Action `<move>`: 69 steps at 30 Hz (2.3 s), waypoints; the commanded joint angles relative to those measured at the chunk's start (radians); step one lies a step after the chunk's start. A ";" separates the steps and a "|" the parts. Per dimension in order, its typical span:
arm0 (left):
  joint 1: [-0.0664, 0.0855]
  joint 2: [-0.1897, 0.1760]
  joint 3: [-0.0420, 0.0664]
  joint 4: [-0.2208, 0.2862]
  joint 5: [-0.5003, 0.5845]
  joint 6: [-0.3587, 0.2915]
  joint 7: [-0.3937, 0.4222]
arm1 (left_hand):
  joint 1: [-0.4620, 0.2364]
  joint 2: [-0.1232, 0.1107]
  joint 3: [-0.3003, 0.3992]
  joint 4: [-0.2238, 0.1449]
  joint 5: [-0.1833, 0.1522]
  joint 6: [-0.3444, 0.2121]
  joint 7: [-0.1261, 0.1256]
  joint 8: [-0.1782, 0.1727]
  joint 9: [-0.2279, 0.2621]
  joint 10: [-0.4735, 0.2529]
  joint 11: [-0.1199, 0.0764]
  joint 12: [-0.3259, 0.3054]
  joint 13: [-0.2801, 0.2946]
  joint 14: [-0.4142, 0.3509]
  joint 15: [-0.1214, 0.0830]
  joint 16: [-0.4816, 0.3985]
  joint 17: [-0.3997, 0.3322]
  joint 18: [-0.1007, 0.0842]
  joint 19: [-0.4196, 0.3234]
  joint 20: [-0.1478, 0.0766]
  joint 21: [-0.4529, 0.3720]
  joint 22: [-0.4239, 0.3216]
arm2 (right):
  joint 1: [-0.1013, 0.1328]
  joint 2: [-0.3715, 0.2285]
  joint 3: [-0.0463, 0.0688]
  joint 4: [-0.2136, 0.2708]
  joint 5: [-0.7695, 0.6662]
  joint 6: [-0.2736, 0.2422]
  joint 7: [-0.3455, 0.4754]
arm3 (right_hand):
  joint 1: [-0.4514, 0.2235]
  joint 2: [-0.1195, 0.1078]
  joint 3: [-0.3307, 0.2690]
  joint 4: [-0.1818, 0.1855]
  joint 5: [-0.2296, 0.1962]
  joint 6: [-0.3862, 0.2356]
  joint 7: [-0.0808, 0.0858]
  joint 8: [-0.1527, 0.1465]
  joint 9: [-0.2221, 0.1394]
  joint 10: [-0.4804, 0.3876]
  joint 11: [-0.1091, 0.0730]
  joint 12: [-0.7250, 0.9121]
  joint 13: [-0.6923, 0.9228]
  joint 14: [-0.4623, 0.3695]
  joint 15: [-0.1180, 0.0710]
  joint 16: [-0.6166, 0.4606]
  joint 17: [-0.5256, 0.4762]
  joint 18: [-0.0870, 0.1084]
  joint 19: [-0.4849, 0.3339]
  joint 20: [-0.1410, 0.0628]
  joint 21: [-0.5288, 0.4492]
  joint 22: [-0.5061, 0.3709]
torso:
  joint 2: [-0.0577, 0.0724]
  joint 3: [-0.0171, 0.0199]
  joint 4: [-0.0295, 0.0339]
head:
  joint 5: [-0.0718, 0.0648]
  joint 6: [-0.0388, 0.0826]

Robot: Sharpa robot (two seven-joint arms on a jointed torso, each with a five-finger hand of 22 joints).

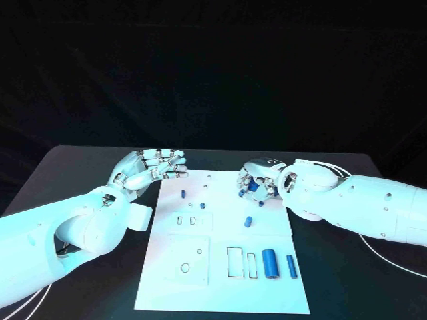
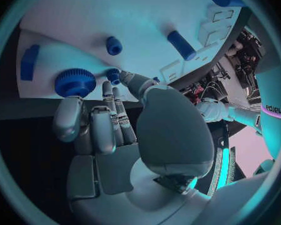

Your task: Assemble the parts on the task board

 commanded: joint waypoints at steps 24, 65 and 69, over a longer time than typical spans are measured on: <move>0.003 0.001 0.002 0.002 0.017 0.035 -0.006 | -0.003 -0.008 0.008 0.002 -0.004 -0.001 0.010 -0.002 0.002 0.000 0.006 -0.004 0.000 -0.007 -0.001 -0.004 0.003 0.012 -0.007 0.001 -0.004 -0.002 | -0.008 0.020 0.000 -0.018 -0.022 -0.011 -0.015 | 0.017 0.043 0.037 0.010 0.006 0.049 -0.022 0.043 0.032 0.052 -0.018 0.024 0.010 0.052 -0.010 0.025 0.013 -0.017 0.011 -0.010 0.030 0.036 | 0.003 -0.0019 0.0070 | -0.005 -0.010; 0.005 0.013 0.001 -0.006 0.023 0.043 -0.013 | -0.002 -0.006 0.011 0.001 -0.004 -0.002 0.010 -0.002 0.002 -0.001 0.006 -0.004 -0.001 -0.008 -0.001 -0.005 0.006 0.012 -0.007 0.001 -0.005 -0.003 | 0.008 0.194 0.006 -0.147 -0.021 -0.230 -0.080 | 0.034 0.069 0.060 -0.013 -0.019 0.068 -0.039 0.091 0.083 0.087 -0.037 0.039 0.029 0.051 -0.026 0.036 0.016 -0.020 0.011 -0.027 0.042 0.056 | 0.008 -0.0062 0.0165 | -0.007 0.008; 0.007 0.015 0.001 -0.007 0.023 0.043 -0.014 | -0.002 -0.006 0.011 0.001 -0.004 -0.002 0.010 -0.002 0.002 -0.001 0.006 -0.004 -0.001 -0.008 -0.001 -0.005 0.006 0.012 -0.007 0.001 -0.005 -0.003 | 0.007 0.219 0.006 -0.175 -0.020 -0.222 -0.077 | 0.033 0.069 0.060 -0.013 -0.019 0.066 -0.038 0.091 0.084 0.087 -0.036 0.038 0.029 0.051 -0.026 0.036 0.017 -0.020 0.012 -0.027 0.042 0.057 | 0.007 -0.0051 0.0153 | -0.003 0.007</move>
